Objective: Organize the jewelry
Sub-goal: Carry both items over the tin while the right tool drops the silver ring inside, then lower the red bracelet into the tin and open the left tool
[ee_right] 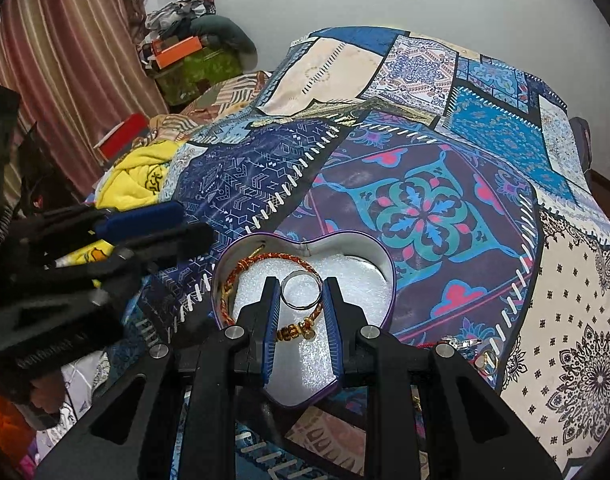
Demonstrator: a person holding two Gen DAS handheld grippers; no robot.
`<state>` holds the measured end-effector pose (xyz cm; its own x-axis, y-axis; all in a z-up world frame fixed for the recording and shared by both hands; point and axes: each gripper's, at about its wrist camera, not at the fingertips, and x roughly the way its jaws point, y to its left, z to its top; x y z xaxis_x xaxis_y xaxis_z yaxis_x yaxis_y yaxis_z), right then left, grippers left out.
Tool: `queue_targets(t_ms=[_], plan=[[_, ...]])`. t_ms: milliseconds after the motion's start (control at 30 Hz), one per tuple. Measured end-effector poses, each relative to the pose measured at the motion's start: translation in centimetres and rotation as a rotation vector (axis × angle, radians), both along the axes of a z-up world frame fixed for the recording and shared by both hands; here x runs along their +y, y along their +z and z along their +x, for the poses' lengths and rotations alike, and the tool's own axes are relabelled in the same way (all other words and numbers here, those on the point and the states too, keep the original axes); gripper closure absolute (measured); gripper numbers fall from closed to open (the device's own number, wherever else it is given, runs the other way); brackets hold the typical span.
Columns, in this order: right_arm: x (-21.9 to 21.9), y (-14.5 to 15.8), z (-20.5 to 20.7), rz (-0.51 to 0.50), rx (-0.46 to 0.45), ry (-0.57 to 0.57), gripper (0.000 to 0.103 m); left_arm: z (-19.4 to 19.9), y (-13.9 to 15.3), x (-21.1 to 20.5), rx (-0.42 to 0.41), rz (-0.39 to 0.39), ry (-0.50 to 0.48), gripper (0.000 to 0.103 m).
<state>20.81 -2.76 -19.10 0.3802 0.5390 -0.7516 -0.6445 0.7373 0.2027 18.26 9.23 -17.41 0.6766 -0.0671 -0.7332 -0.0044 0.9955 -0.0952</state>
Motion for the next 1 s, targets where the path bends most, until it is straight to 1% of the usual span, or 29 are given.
queue_targets(t_ms=[100, 233, 367, 567, 667, 833, 1000], plan=[[0.2, -0.1, 0.0, -0.016, 0.002, 0.006, 0.083, -0.3, 0.3, 0.5, -0.011, 0.005, 0.018, 0.066], [0.3, 0.0, -0.1, -0.037, -0.001, 0.001, 0.072, -0.6, 0.5, 0.8, -0.013, 0.018, 0.033, 0.066], [-0.1, 0.6, -0.5, -0.037, -0.021, -0.007, 0.072, -1.0, 0.7, 0.8, -0.015, 0.016, 0.039, 0.066], [-1.5, 2.2, -1.2, -0.017, -0.051, -0.032, 0.071, -1.7, 2.0, -0.1, -0.037, 0.026, 0.039, 0.066], [-2.8, 3.1, -1.6, -0.008, -0.069, -0.056, 0.071, -2.0, 2.8, -1.0, -0.050, 0.027, 0.029, 0.066], [-6.2, 4.3, -1.9, 0.003, -0.090, -0.116, 0.071, -2.4, 3.9, -3.2, -0.064, 0.026, 0.005, 0.066], [-9.7, 4.6, -2.1, 0.009, -0.096, -0.176, 0.071, -2.6, 4.0, -5.9, -0.056, 0.021, -0.029, 0.065]])
